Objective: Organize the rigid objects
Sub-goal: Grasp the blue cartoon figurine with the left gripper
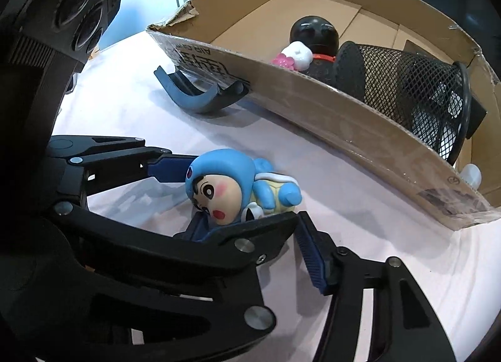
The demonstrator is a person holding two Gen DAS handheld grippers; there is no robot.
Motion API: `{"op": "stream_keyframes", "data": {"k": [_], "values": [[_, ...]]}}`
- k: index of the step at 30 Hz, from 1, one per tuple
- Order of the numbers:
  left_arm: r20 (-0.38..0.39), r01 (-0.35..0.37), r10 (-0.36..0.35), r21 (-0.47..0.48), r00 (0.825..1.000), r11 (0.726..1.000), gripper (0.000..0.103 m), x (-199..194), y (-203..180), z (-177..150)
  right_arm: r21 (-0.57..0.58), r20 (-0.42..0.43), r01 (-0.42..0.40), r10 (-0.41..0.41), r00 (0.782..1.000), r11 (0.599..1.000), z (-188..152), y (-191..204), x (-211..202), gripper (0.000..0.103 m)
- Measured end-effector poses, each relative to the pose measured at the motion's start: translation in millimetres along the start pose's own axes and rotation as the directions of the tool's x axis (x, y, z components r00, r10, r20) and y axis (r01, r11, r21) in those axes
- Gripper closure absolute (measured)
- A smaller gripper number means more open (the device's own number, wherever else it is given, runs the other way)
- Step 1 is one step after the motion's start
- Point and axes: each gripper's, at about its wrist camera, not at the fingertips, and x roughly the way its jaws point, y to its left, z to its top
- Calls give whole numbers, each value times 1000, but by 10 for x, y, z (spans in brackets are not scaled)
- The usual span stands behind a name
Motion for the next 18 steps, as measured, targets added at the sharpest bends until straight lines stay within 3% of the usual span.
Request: {"op": "stream_keyframes", "data": {"k": [4,6,18], "values": [[2,7,-7,6,1000,1000,41,-18,0,-15,14,4,-2,2,1000,1000,-5,-14,-28,42],[5,10,-10,10,1000,1000,41,-22,1,-23,15,7,-3,3,1000,1000,-4,2,-36,49],[23,18,-19,30,1000,999,41,-76,16,-31,22,14,5,-5,1000,1000,10,15,-19,51]]}}
